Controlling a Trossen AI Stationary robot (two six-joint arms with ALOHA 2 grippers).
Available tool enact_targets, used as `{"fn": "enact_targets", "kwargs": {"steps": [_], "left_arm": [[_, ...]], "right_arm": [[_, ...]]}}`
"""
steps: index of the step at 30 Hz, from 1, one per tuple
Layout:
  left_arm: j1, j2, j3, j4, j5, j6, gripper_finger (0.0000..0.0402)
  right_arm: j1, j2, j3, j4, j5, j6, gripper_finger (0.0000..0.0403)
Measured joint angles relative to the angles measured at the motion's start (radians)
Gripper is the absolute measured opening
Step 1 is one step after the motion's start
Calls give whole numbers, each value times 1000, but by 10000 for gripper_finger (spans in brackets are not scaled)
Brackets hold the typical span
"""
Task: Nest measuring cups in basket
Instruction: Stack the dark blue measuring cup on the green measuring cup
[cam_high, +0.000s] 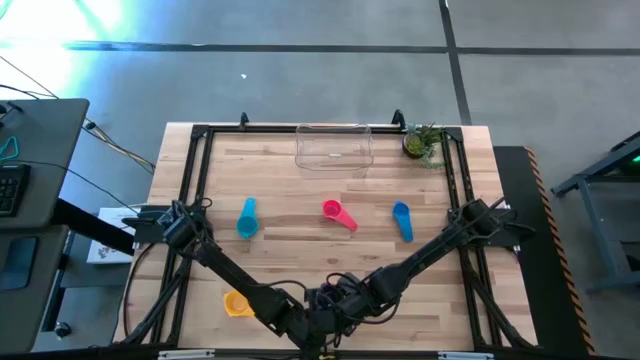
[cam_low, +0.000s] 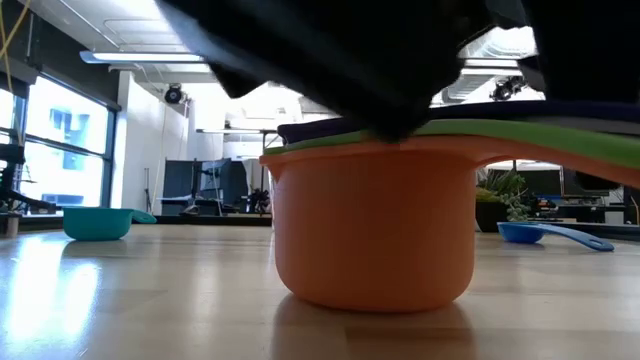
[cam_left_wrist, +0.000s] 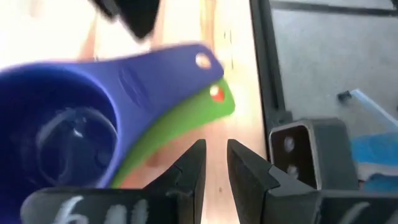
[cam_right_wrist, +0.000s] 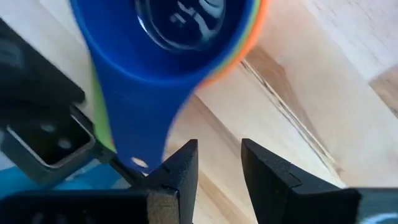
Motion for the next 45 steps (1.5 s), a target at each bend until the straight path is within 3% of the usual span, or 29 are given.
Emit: {"fn": "enact_targets", "kwargs": {"steps": [4,21,45], "left_arm": [[-2,34,-6,-11,43,5,55],[6,32,-5,5,-3,59,55],[-9,25,-5,-65,24,70,55]], "right_arm": [[-1,-4,3,33,-3,19,114],[-3,-8,5,4,17,53,114],[16,32,3,60,59,119,115]]}}
